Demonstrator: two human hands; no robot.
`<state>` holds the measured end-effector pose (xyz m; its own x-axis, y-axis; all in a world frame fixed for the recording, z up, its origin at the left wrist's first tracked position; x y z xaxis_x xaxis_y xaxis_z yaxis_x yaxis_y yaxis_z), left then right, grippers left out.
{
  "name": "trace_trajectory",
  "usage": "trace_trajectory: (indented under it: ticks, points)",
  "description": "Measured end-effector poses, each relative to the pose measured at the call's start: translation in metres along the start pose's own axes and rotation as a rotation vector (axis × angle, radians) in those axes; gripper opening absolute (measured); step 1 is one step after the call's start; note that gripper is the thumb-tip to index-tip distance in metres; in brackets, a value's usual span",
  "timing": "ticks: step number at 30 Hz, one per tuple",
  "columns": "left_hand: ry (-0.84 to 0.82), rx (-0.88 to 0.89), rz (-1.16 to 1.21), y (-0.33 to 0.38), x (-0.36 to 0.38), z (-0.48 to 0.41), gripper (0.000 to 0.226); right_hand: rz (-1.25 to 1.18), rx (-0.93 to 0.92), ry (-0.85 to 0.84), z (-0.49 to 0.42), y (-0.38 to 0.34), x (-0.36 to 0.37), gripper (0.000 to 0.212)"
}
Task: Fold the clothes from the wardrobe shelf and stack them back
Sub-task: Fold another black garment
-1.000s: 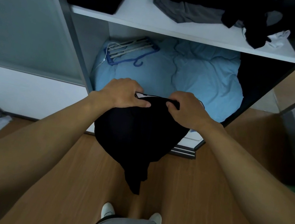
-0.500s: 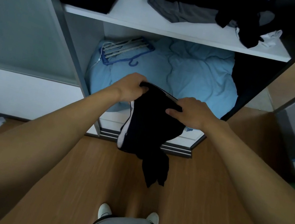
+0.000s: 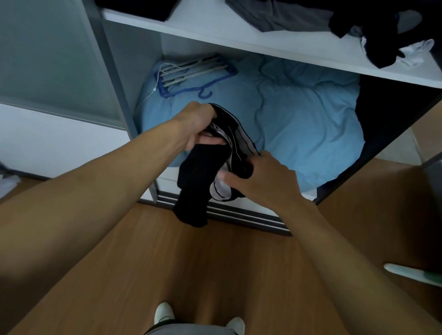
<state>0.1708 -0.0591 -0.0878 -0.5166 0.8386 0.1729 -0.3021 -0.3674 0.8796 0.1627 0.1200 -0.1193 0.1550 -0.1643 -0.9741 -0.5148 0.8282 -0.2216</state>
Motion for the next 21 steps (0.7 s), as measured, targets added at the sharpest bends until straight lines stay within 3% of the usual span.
trace_trajectory:
  ticks: [3, 6, 12, 15, 19, 21]
  points:
    - [-0.003, 0.008, 0.017, 0.004, -0.002, -0.001, 0.024, 0.121, 0.009, -0.026, -0.004, -0.001, 0.008, 0.044]
    - [0.04, 0.022, -0.077, 0.007, -0.019, -0.004, 0.017, 0.096, 0.051, 0.035, -0.009, 0.013, 0.004, 0.018]
    - [0.126, 0.127, -0.398, 0.008, -0.049, -0.008, 0.019, -0.13, 0.106, 0.185, -0.017, 0.019, -0.018, 0.024]
    - [0.17, 0.175, -0.483, 0.011, -0.053, -0.01, 0.028, -0.38, 0.179, 0.235, -0.021, 0.018, -0.021, 0.024]
    - [0.081, 0.089, -0.462, 0.006, -0.055, -0.014, 0.025, -0.604, 0.196, 0.213, -0.026, 0.017, -0.024, 0.024]
    - [-0.01, 0.04, -0.337, 0.0, -0.057, -0.017, 0.015, -0.699, 0.162, 0.222, -0.026, 0.017, -0.031, 0.021]
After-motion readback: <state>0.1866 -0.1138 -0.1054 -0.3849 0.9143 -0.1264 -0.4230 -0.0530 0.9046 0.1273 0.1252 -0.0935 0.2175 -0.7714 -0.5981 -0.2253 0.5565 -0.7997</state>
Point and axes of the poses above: each hand's wrist, its own z-axis away from the middle knuckle, its own x-axis out of the palm, y = z × x, the point moved 5 cm from there along -z, towards the middle knuckle, and after that the axes turned 11 degrees about z, right-handed, at the moved point
